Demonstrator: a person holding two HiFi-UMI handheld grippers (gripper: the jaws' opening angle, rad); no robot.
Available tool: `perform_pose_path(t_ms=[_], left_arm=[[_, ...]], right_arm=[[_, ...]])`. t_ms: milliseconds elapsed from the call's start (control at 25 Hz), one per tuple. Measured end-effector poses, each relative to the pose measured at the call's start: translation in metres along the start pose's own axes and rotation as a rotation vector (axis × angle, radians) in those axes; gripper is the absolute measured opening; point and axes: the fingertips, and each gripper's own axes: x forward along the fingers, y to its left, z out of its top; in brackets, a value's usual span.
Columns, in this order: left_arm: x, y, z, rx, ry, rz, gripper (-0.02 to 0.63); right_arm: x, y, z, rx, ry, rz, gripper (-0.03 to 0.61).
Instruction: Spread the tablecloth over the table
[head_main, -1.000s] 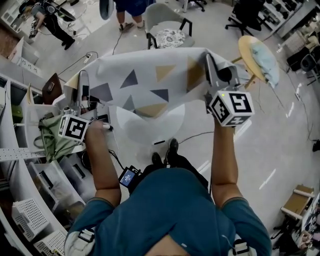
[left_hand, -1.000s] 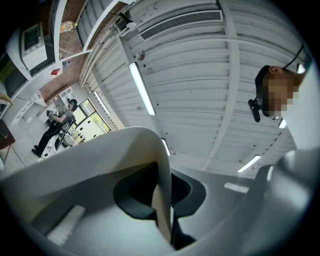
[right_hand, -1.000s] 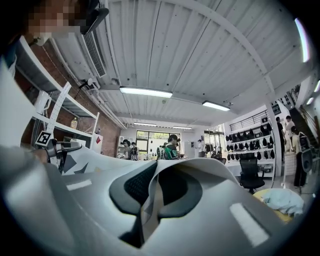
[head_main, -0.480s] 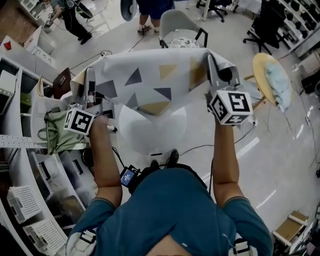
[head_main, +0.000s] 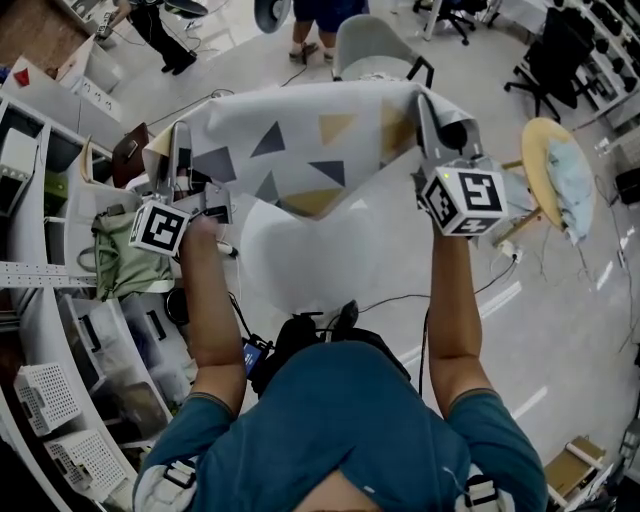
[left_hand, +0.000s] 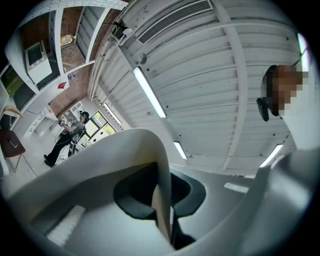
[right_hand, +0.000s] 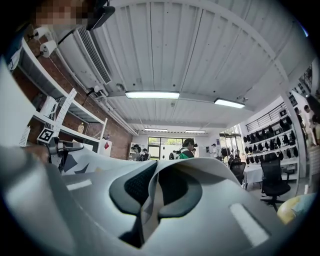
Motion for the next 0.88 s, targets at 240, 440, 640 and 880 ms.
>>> perform_pose_path(t_ms=[240,440,640,880], left_arm=[[0.034,0.031,0.001,-0.012,-0.007,-0.018,0.0],[0.064,0.053,0.004,-0.02,-0.015,-0.029,0.0],[0.085,0.069,0.005,-0.024,-0.017,-0.044,0.0],[0.096,0.091,0.005,-0.043,-0.028,-0.047,0.0]], right_arm=[[0.041,-0.003,-0.004,-0.035,-0.015,-0.004,0.02],[0.072,-0.009,-0.005,-0.044,-0.027,-0.015,0.02],[0.091,-0.012,-0.009,-0.04,-0.05,-0.019,0.02],[0.107,-0.007,-0.016,-0.054,-0.092,0.002,0.021]])
